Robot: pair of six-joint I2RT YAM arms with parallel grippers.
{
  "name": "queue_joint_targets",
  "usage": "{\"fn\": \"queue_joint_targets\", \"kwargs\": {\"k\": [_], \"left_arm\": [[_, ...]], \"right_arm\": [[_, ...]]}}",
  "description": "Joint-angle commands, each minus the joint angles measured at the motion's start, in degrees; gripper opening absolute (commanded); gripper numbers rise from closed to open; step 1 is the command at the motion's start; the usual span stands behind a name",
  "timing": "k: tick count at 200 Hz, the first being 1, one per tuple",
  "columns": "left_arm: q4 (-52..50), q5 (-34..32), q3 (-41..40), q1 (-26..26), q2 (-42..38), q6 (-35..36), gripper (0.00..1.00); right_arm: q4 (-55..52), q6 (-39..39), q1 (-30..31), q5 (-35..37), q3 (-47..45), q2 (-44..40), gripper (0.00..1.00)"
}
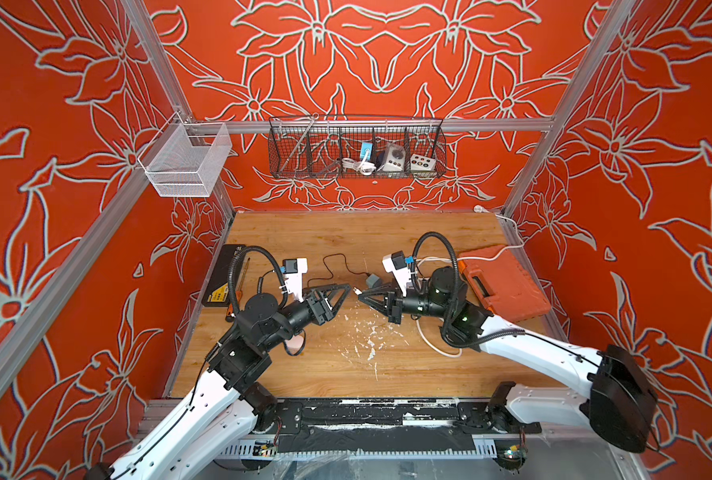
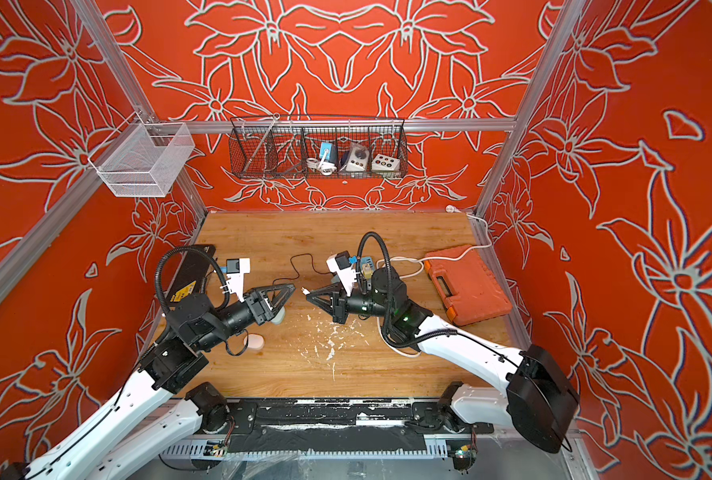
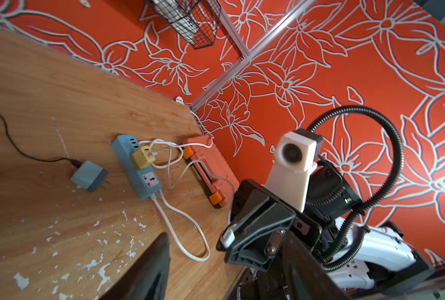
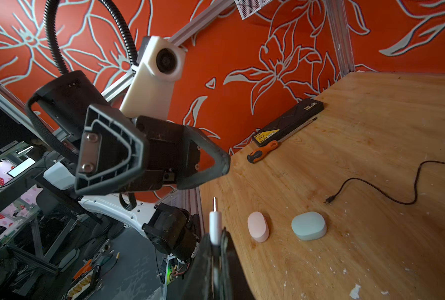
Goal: Charge the bluetooth headset
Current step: Adjust the charging cable, then pick up the bluetooth headset from the center of the board.
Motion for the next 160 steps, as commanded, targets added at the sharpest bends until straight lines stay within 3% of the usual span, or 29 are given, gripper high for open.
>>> {"fn": "queue_joint_targets", "kwargs": {"k": [1, 39, 74, 110, 160], "left_arm": [[-12.2, -5.6, 3.9, 0.8, -0.7, 2.5, 0.73], [-28.0, -11.9, 7.9, 2.0, 2.0, 1.5, 0.78], [-38.6, -15.1, 10.4, 5.1, 7.9, -3.5, 0.83], [-41.0, -12.9, 10.3, 10.9, 15.8, -8.4, 0.88], [-42.0, -13.7, 12.9, 14.0, 28.4, -16.6, 0.97]], "right_arm": [[-8.6, -5.7, 0.0, 2.3, -0.3, -3.0, 0.00], [-14.5, -8.5, 0.0, 3.5, -0.1, -4.9, 0.00], [-15.6, -8.8, 0.0, 3.9, -0.8, -5.4, 0.00], [-15.0, -8.5, 0.0, 3.6, -1.0, -5.4, 0.00], [-12.4, -7.0, 0.1, 2.9, -1.9, -4.3, 0.00]]}}
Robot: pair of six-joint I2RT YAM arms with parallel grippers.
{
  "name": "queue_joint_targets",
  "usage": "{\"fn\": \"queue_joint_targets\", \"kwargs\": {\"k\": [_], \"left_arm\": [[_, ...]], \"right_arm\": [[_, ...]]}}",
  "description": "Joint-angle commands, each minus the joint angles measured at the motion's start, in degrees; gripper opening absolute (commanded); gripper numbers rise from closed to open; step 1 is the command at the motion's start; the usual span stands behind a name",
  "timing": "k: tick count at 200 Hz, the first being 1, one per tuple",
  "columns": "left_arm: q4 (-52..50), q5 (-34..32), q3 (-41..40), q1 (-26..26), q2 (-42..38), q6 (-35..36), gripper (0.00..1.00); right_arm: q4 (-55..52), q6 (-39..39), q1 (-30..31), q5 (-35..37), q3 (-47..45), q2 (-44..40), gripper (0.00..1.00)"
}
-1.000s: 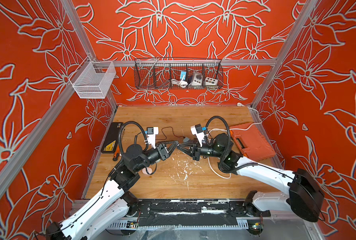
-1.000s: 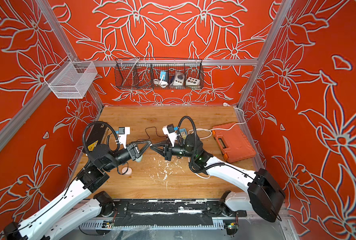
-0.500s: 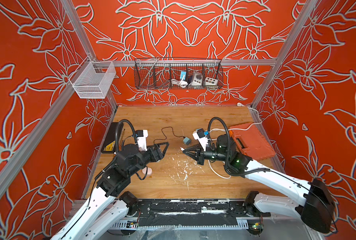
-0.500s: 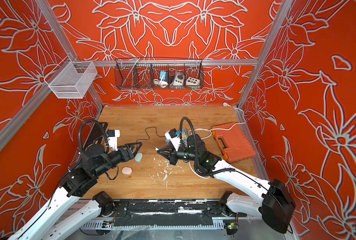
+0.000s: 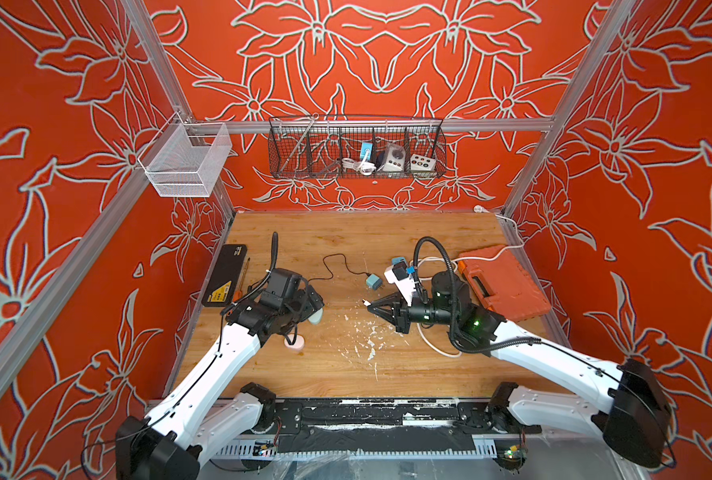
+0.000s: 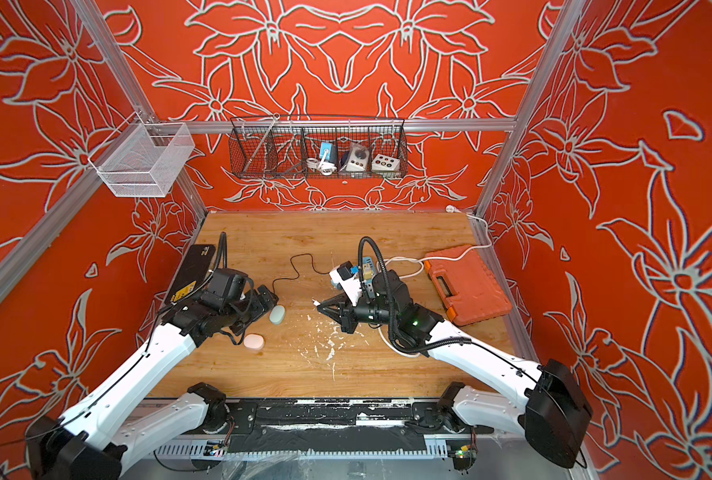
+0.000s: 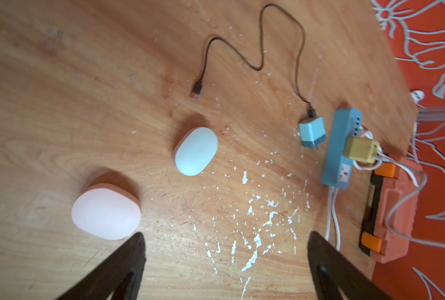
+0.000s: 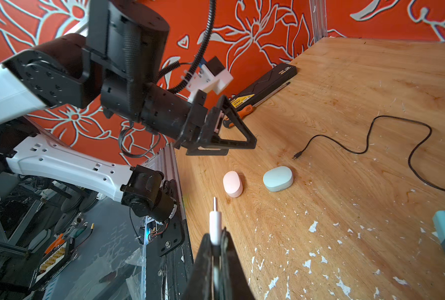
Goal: Charge the bluetooth headset
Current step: Pick up the bluetooth headset from the center of the board.
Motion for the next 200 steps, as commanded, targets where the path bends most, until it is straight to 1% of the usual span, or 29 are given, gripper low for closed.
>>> {"fn": "queue_joint_targets", "kwargs": {"k": [1, 25, 50, 74, 93, 114, 148, 179, 200], "left_arm": [[-2.4, -1.0, 2.3, 1.4, 5.1, -6.2, 0.97], [-3.2, -0.3, 4.2, 2.3, 11.2, -11.0, 0.99], [-5.9, 0.1, 7.9, 3.1, 18.6, -15.1, 0.99], [-7.9, 2.7, 11.0, 3.8, 26.3, -17.4, 0.99], [-6.5, 4.3, 11.6, 3.9, 30.6, -18.8, 0.98], [-4.8, 3.5, 11.3, 3.9, 32.9, -20.5, 0.98], [-3.0, 2.8, 11.7, 3.9, 35.4, -21.4, 0.98], [-2.9, 1.6, 12.3, 4.0, 37.9, -22.7, 0.98], [-2.0, 1.8, 12.2, 4.0, 39.5, -23.4, 0.96]], "right_arm": [[2.4, 0.5, 0.1, -0.2, -1.4, 0.1, 0.00], [3.1, 0.8, 0.1, -0.4, -1.5, 0.4, 0.00], [3.8, 1.1, 0.1, -0.3, -1.4, 0.8, 0.00], [4.6, 1.4, 0.2, -0.5, -1.5, 1.2, 0.00], [5.1, 1.6, 0.1, -0.5, -1.5, 1.5, 0.00], [5.2, 1.5, 0.1, -0.5, -1.5, 1.5, 0.00], [5.9, 1.4, 0.1, -0.5, -1.5, 1.7, 0.00], [7.1, 2.0, 0.1, -1.0, -1.7, 2.6, 0.00], [7.4, 2.1, 0.1, -0.8, -1.9, 2.6, 0.00]]}}
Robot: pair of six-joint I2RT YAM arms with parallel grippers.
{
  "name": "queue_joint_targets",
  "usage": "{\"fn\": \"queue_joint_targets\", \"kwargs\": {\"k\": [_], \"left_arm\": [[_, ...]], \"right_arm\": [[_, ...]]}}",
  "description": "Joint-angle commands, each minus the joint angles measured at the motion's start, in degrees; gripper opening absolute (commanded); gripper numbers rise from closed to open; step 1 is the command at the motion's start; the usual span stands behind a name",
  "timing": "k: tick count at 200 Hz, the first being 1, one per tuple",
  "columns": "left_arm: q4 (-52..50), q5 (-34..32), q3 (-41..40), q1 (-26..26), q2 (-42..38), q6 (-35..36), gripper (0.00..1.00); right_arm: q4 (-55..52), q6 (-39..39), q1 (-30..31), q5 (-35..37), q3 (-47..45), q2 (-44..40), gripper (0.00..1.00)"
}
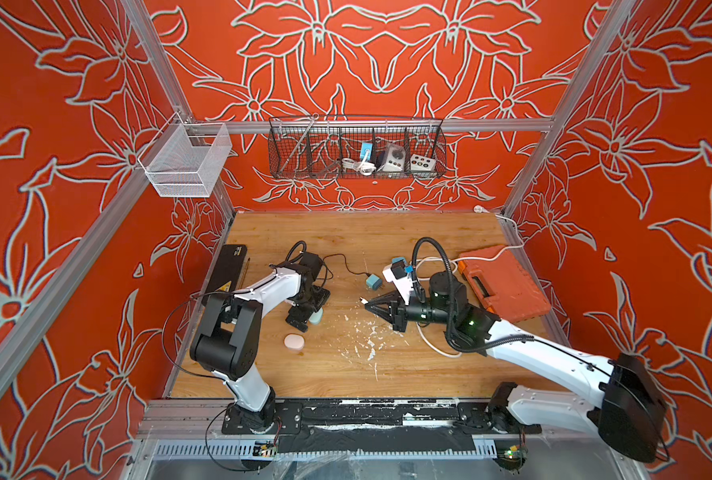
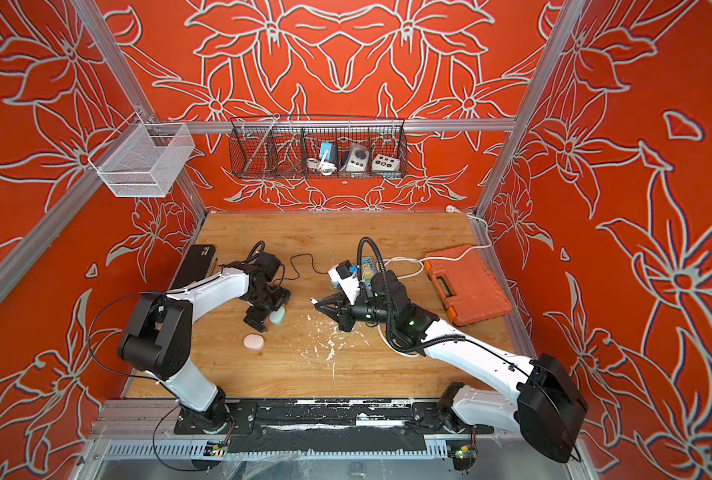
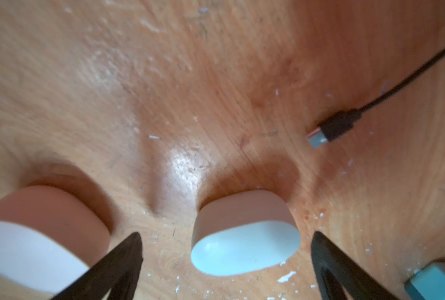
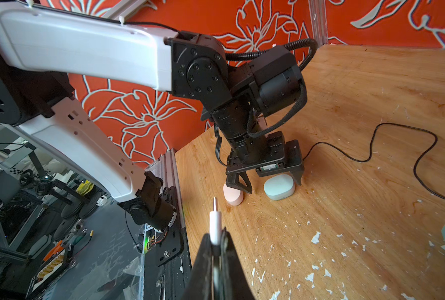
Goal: Charge the bluetooth headset
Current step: Pick up the bluetooth headset from the center of the board.
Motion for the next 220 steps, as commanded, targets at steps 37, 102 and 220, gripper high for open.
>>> {"fn": "queue_joint_targets", "kwargs": {"k": [37, 102, 220], "left_arm": [[0.9, -0.6, 0.4, 0.3, 3.0, -3.3, 0.84], [3.1, 0.2, -1.7, 0.3, 1.6, -1.8, 0.66], [9.5, 11.8, -7.3, 0.3, -25.9, 7.4, 0.59]], "right_arm": [[2.8, 0.8, 0.1, -0.6, -1.1, 0.8, 0.00], [3.1, 1.2, 0.1, -0.1, -2.1, 0.9, 0.00], [-6.9, -2.0, 0.1, 3.0, 0.0, -0.6, 0.00]]}}
